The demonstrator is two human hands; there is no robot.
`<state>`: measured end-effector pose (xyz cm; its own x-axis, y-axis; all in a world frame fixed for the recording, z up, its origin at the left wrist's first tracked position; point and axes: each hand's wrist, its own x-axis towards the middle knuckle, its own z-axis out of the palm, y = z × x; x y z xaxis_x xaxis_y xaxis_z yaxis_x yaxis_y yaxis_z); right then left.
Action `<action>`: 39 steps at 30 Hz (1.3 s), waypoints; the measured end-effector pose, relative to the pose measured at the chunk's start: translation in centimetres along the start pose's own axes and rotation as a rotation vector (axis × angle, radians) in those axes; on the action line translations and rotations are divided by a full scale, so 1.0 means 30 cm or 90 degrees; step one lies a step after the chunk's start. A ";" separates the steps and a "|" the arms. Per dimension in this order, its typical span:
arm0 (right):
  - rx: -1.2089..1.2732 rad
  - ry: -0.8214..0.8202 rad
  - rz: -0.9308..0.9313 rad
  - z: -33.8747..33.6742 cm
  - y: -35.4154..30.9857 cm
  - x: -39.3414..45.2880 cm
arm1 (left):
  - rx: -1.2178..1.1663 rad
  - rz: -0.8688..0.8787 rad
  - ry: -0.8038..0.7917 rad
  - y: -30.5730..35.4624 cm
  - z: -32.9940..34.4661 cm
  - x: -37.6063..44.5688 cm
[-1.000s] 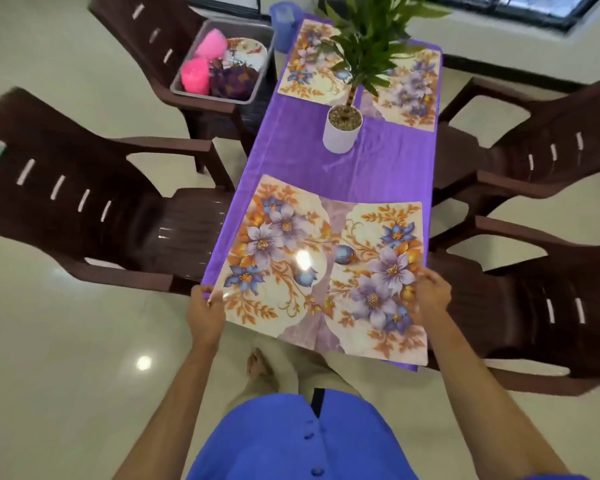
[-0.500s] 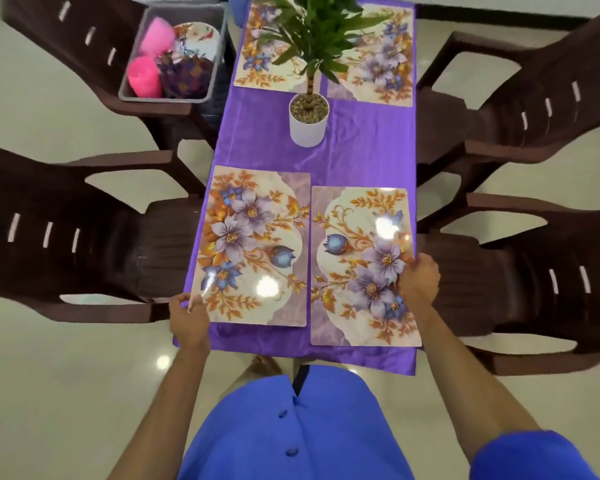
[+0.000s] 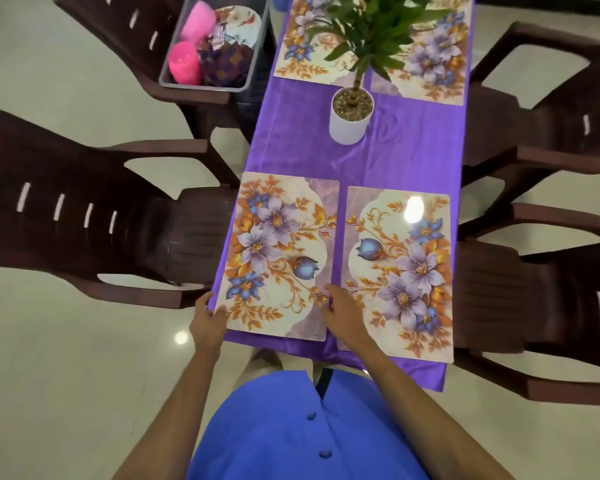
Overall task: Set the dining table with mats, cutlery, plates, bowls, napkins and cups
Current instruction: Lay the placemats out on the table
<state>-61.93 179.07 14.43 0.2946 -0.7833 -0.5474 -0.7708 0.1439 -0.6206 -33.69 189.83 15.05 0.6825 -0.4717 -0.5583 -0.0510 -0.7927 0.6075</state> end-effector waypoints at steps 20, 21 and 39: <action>0.118 0.251 0.457 0.303 -0.213 -0.079 | -0.046 -0.004 -0.272 -0.050 -0.124 0.254; 0.168 0.264 0.477 0.305 -0.208 -0.077 | -0.043 -0.002 -0.279 -0.053 -0.135 0.262; 0.189 0.362 0.369 0.311 -0.128 -0.057 | 0.534 0.307 -0.363 -0.029 -0.175 0.297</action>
<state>-54.22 185.49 12.51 -0.4883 -0.7096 -0.5080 -0.5095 0.7044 -0.4943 -23.74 188.34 12.52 0.0369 -0.7369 -0.6750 -0.8413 -0.3874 0.3770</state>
